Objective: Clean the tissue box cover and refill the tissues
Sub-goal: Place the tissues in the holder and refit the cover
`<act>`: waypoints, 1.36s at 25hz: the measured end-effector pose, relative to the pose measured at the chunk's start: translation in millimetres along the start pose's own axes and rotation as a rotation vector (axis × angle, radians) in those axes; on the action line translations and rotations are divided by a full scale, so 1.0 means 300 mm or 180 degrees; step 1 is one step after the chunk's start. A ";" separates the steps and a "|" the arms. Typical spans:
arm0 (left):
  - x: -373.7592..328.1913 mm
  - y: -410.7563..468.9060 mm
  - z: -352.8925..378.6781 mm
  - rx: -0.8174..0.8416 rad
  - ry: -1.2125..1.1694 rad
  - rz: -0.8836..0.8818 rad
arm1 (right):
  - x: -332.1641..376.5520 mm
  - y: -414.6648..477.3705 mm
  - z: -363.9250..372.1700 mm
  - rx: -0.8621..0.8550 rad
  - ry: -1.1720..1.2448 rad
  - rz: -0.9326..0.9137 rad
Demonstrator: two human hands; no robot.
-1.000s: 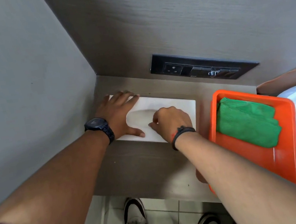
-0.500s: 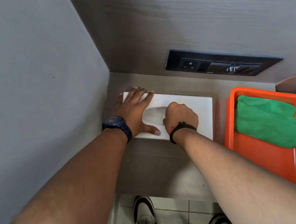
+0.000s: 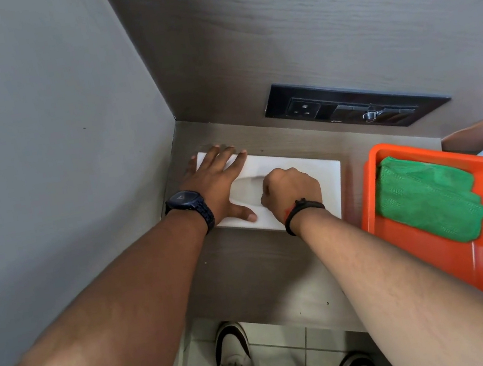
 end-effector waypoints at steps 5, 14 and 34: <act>0.003 0.000 -0.004 0.0014 -0.0034 -0.0001 | 0.054 0.005 0.012 -0.0122 -0.0341 -0.0432; 0.005 -0.002 -0.003 0.0071 0.0220 -0.0006 | 0.047 -0.011 -0.053 -0.0270 0.0072 -0.0520; -0.065 -0.064 -0.312 -0.0953 -0.0110 -0.0359 | -0.045 -0.143 -0.553 -0.1854 0.1853 -0.0036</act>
Point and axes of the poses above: each hand's wrist, its own y-axis towards the middle knuckle, its own z-axis out of the palm, x = y × z, the point moved 10 cm from there along y, towards the middle knuckle, and after that the axes turned 14 degrees about -x, right-handed, at the moved point
